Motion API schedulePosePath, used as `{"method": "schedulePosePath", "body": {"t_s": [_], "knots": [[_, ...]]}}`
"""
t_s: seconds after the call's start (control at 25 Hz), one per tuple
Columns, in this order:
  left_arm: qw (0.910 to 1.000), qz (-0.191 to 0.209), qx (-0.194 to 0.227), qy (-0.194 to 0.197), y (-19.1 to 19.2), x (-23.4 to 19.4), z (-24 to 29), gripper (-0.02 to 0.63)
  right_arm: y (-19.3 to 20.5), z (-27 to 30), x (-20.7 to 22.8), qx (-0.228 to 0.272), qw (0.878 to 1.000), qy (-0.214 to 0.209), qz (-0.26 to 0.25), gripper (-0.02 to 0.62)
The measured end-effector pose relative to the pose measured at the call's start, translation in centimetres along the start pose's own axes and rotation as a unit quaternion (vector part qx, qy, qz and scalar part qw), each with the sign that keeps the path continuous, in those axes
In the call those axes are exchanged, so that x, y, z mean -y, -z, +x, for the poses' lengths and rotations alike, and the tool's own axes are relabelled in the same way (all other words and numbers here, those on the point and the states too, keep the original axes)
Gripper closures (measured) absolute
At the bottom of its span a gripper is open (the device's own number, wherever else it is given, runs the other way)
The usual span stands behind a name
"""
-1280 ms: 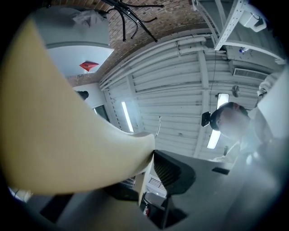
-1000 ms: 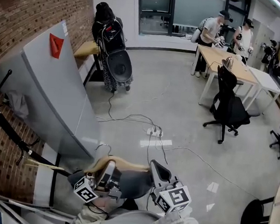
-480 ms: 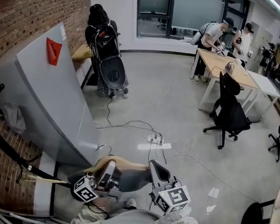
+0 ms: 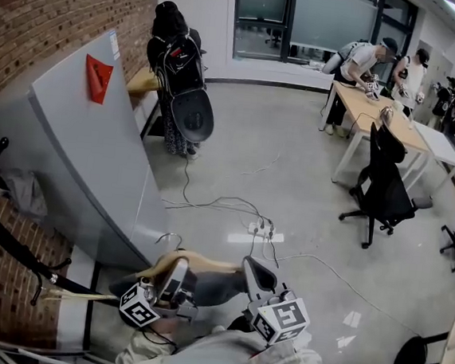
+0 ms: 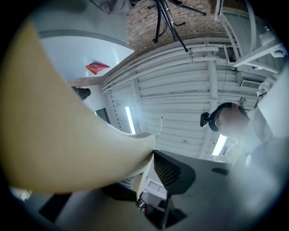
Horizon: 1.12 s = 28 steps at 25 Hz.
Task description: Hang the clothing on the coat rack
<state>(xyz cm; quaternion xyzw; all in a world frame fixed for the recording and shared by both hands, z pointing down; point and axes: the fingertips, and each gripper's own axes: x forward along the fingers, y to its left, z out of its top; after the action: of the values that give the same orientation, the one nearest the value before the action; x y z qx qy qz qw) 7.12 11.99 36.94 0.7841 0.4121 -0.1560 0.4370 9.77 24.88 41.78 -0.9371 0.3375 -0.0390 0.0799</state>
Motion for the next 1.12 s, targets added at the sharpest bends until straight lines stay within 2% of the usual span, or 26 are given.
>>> {"method": "schedulePosePath", "body": {"t_s": [0.6, 0.84, 1.12], "knots": [[0.9973, 0.033, 0.042, -0.051, -3.9, -5.8, -0.1, 0.502, 1.0, 9.1, 0.5, -0.029, 0.997, -0.072, 0.003, 0.571], [0.9912, 0.059, 0.081, -0.087, -7.0, -8.6, -1.2, 0.502, 1.1, 15.1, -1.4, -0.040, 0.989, -0.142, -0.003, 0.571], [0.9793, 0.103, 0.119, -0.128, -9.9, -10.9, -1.3, 0.502, 1.0, 20.6, -2.1, -0.055, 0.976, -0.209, 0.000, 0.571]]}}
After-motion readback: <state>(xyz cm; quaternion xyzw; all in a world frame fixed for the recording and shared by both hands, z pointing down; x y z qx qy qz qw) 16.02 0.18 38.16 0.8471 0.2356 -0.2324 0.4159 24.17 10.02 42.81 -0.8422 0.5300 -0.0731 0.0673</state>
